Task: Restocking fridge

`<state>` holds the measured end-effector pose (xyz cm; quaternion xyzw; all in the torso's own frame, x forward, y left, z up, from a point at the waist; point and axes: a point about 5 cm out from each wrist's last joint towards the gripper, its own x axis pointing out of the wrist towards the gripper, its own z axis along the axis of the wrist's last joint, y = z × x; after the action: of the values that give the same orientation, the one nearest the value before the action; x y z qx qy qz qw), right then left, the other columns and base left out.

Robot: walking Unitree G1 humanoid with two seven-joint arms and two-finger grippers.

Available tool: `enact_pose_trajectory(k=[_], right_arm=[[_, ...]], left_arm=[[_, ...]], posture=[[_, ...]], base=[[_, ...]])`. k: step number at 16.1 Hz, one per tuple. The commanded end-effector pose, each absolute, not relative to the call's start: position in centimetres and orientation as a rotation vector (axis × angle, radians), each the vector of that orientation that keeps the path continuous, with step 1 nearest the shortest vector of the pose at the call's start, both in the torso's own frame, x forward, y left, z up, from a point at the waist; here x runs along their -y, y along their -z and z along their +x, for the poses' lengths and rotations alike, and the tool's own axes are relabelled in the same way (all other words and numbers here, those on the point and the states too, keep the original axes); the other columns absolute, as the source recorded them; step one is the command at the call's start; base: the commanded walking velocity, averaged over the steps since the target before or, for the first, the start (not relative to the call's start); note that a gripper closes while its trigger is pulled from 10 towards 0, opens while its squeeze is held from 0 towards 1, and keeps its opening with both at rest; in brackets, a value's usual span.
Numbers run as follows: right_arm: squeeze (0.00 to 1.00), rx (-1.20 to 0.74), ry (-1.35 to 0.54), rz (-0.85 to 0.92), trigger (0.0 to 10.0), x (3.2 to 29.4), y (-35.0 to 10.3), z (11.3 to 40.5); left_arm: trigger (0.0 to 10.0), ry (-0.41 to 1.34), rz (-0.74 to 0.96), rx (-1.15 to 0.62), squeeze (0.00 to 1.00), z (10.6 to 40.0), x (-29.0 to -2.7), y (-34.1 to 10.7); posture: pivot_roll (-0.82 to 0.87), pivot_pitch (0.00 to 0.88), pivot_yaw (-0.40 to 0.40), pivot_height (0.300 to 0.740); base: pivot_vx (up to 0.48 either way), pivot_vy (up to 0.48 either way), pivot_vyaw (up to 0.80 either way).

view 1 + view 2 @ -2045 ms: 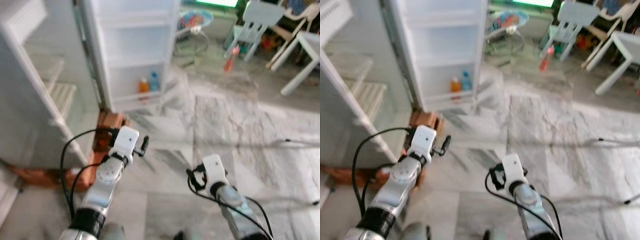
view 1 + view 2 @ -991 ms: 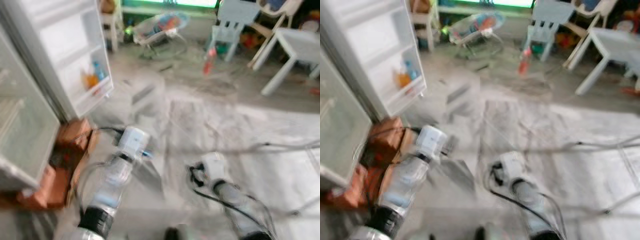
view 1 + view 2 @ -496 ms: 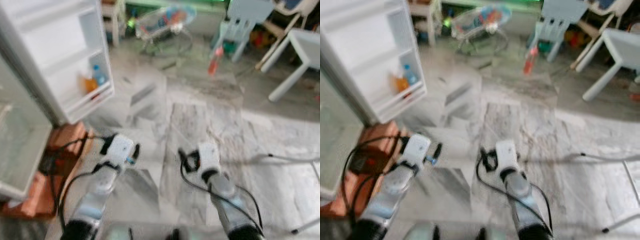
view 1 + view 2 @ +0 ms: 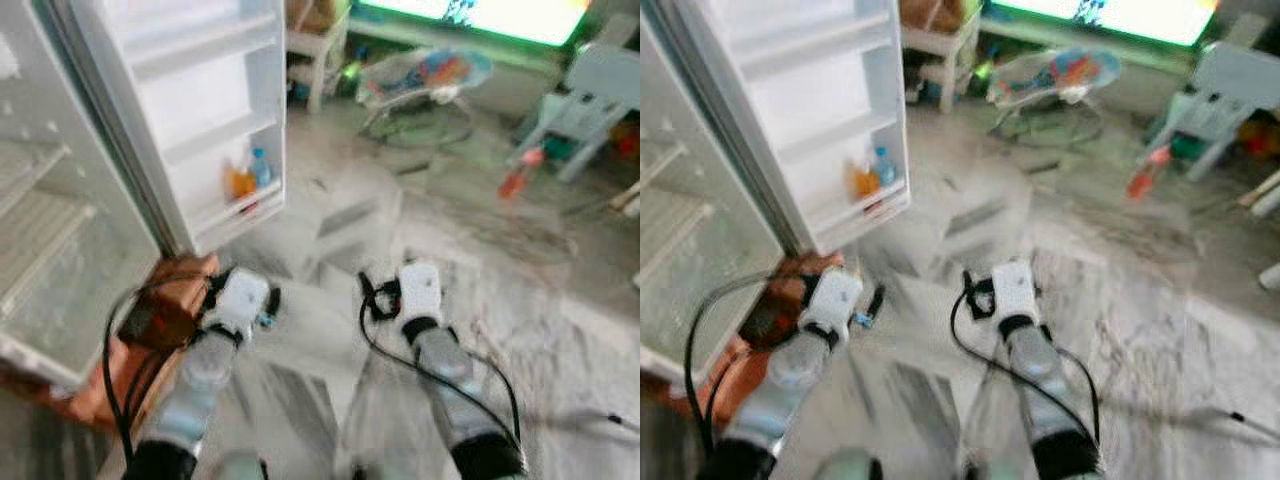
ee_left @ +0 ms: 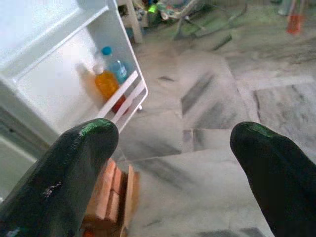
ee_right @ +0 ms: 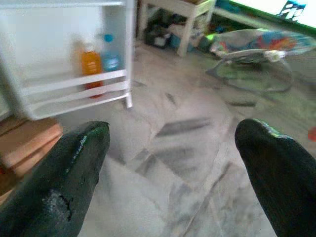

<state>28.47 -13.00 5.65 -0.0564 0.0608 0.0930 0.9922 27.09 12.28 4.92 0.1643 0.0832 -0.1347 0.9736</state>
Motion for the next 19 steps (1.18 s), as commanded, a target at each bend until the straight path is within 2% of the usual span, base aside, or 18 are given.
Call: enact_pose_trajectory(k=[1,4,8,19], right_arm=[[0.0,-0.137,-0.122,-0.116,10.0,14.7,-5.2,28.1],[0.0,-0.138,-0.115,-0.108,10.0,14.7,-5.0,28.2],[0.0,-0.103,-0.12,-0.069,10.0,14.2,-5.5,28.4],[0.0,-0.045,-0.018,-0.018,10.0,15.5,-6.2,28.8]], left_arm=[[10.0,0.283,0.311,-0.159,0.0,26.7,-11.7,-5.0],[10.0,0.3,0.324,-0.145,0.0,26.2,-11.9,-4.9],[10.0,0.298,0.325,-0.157,0.0,25.9,-11.8,-4.6],[10.0,0.3,0.373,-0.166,0.0,26.1,-11.8,-4.7]], posture=[[0.14,0.085,-0.075,0.74],[0.15,0.077,-0.079,0.74],[0.16,0.067,-0.083,0.74],[0.16,0.065,-0.062,0.74]], base=[[0.345,-0.33,0.0],[0.269,-0.393,0.0],[0.0,-0.475,0.0],[0.0,-0.48,0.0]])
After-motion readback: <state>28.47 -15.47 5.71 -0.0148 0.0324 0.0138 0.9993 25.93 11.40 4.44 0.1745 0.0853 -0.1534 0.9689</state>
